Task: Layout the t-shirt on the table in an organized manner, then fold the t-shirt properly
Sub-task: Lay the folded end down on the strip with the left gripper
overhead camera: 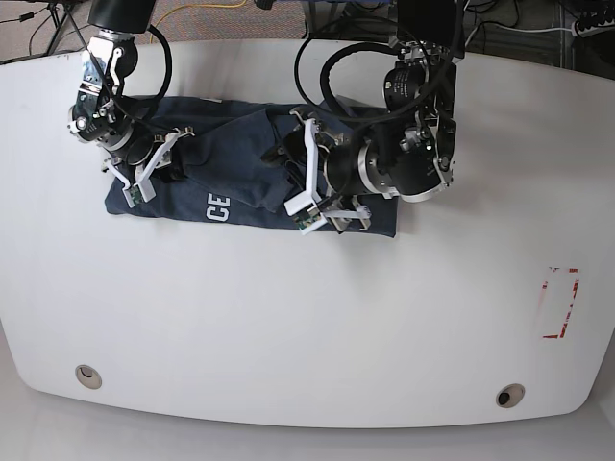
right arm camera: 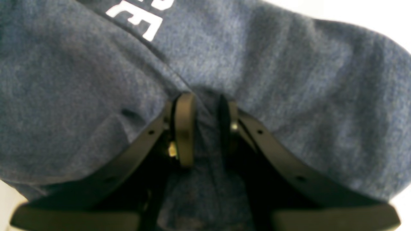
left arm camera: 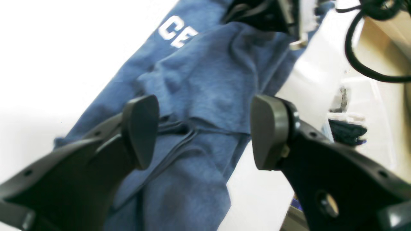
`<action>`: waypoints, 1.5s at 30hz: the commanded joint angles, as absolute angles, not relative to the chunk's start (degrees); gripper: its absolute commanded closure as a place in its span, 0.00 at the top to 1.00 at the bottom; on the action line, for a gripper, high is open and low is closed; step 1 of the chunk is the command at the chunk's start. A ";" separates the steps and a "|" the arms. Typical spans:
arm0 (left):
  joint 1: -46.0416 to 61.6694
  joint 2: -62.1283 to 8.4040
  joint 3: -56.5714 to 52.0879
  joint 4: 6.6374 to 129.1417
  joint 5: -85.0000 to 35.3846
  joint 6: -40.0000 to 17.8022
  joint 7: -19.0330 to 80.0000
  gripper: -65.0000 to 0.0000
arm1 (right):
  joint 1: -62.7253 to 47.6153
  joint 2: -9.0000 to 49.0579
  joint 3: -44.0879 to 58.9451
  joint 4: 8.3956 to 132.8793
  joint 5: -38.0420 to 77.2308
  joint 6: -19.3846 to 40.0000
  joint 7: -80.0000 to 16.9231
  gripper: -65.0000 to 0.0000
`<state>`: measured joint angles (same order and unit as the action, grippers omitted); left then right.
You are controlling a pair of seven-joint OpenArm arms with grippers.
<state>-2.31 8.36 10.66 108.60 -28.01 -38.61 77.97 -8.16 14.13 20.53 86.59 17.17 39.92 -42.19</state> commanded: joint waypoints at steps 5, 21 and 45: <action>-3.74 3.56 6.64 109.32 -28.44 -38.73 76.88 0.65 | -8.31 14.64 20.44 86.99 16.13 40.00 -44.18 0.19; -3.56 -2.59 6.11 99.74 -28.53 -38.55 75.56 0.65 | -8.31 14.55 20.44 86.99 16.13 40.00 -44.18 0.19; -8.40 3.12 7.96 93.05 -28.35 -38.64 70.29 0.33 | -8.31 13.41 20.44 86.99 16.13 40.00 -44.18 0.19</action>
